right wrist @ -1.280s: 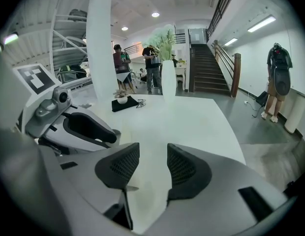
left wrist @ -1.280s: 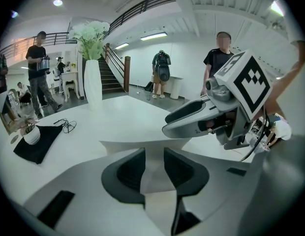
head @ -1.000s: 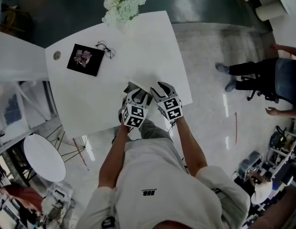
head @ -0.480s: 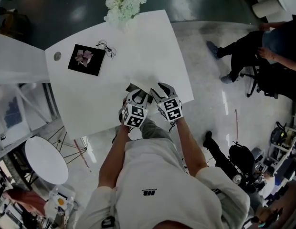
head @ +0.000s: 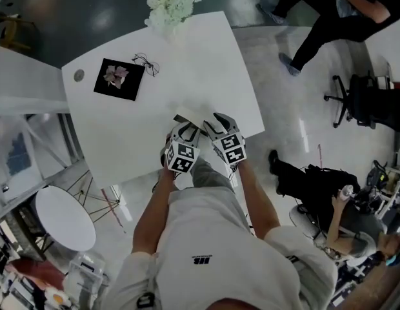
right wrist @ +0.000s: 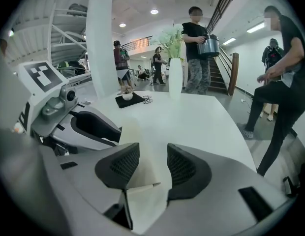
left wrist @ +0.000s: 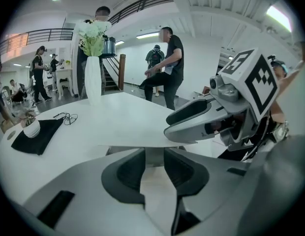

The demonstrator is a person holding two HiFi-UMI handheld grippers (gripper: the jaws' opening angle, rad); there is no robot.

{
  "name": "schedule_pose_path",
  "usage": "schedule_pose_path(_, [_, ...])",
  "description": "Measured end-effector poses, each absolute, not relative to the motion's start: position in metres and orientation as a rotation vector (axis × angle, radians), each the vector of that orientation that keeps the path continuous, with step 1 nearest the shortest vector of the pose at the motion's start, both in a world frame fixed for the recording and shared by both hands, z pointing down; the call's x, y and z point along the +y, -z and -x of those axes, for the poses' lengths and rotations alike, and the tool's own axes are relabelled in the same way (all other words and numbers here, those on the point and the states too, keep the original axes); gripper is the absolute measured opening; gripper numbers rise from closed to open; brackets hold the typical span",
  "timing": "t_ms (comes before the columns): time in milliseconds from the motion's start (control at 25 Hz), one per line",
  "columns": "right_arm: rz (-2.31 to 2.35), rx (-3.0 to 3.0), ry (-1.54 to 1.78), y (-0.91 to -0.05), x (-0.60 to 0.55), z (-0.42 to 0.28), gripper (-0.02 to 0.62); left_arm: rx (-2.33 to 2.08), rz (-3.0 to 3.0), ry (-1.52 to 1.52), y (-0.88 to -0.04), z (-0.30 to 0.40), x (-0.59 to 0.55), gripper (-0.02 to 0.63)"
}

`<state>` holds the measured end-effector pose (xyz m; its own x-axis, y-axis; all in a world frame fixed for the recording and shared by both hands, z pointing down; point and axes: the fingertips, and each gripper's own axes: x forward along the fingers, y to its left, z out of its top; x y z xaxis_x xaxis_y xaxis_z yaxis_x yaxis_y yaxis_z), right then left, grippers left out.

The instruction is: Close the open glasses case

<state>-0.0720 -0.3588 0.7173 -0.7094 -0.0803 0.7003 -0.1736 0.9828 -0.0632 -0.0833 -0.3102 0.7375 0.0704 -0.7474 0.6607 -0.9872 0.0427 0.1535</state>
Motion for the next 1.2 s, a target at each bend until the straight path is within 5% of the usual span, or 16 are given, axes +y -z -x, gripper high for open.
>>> schedule_pose_path(1200, [-0.22,-2.327,-0.074,-0.732,-0.328,0.067,0.189,-1.651,-1.723,-0.528,-0.758,0.078,-0.272,0.132])
